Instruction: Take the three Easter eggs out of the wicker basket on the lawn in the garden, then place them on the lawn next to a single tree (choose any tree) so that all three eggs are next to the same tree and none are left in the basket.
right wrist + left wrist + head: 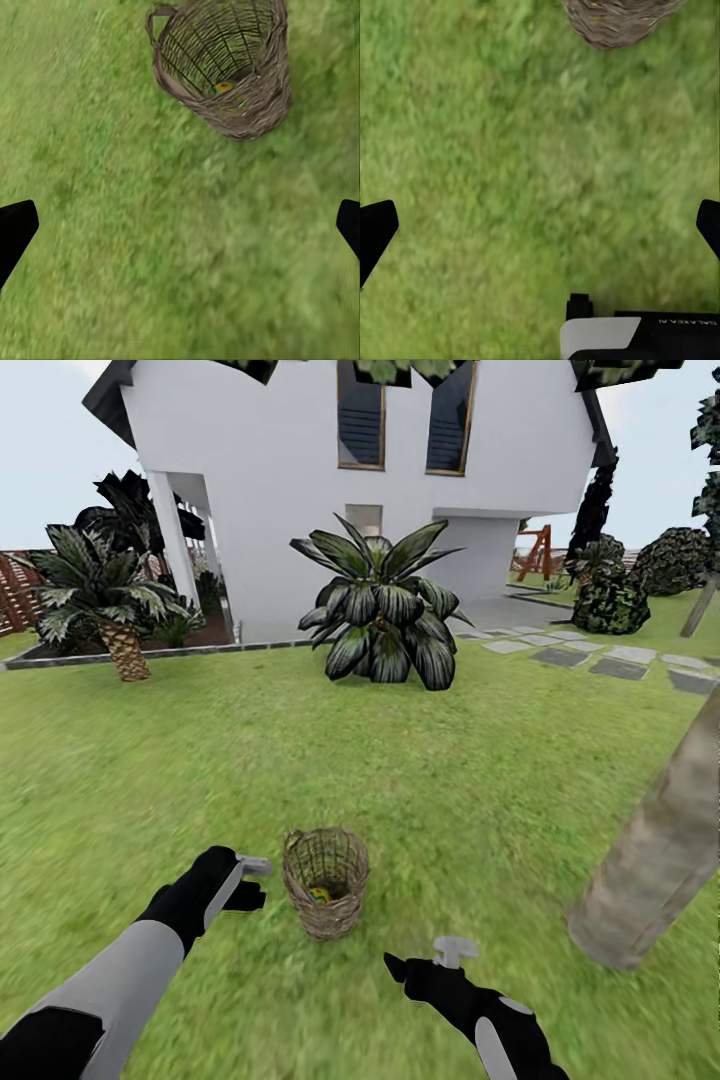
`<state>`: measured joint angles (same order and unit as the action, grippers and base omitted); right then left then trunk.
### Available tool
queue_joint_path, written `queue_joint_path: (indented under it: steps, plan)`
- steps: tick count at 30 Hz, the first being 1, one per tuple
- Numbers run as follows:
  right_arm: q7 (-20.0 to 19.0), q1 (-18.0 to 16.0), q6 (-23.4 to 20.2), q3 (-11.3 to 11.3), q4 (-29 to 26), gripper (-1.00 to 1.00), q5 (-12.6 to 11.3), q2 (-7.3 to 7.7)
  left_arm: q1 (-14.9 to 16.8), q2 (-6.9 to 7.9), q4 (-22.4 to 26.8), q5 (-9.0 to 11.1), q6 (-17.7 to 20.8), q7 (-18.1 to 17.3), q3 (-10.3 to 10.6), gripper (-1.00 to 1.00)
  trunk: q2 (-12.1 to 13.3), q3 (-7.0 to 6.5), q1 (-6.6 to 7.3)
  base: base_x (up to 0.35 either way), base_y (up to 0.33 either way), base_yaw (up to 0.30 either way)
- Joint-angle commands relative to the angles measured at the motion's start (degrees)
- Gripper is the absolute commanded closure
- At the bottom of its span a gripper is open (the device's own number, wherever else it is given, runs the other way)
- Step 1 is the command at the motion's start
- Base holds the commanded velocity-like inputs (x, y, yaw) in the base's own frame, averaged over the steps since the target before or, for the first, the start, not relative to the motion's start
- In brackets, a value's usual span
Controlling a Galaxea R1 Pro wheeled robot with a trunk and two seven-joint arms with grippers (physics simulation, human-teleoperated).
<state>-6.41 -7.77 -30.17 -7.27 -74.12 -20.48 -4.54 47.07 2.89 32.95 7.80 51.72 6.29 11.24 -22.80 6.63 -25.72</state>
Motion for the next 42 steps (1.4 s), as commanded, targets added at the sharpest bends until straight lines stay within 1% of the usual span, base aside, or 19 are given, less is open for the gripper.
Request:
queue_joint_path:
  steps: [1, 24, 36, 42]
  plan:
    - [-0.1, 0.0, -0.3, 0.1, -0.1, -1.00, -0.1, -0.03, 0.0, 0.10, 0.1, 0.6, 0.2, 0.5, 0.5, -1.00, -0.1, 0.07, -0.07, 0.289, 0.209, -0.227]
    - [-0.2, 0.0, -0.3, 0.2, 0.0, -1.00, -0.2, 0.21, 0.0, 0.10, 0.1, 0.6, 0.2, 0.5, 0.5, -1.00, -0.1, -1.18, -0.07, 0.280, 0.212, -0.238]
    - [-0.2, 0.0, -0.3, 0.2, 0.0, -1.00, -0.2, 0.23, 0.0, 0.10, 0.1, 0.6, 0.2, 0.5, 0.5, -1.00, -0.1, -1.85, -0.07, 0.269, 0.032, -0.240]
    - [-0.2, 0.0, -0.3, 0.3, 0.0, -1.00, -0.2, 0.23, 0.0, 0.10, 0.1, 0.6, 0.1, 0.4, 0.5, -1.00, -0.1, -2.09, -0.07, 0.093, 0.001, -0.168]
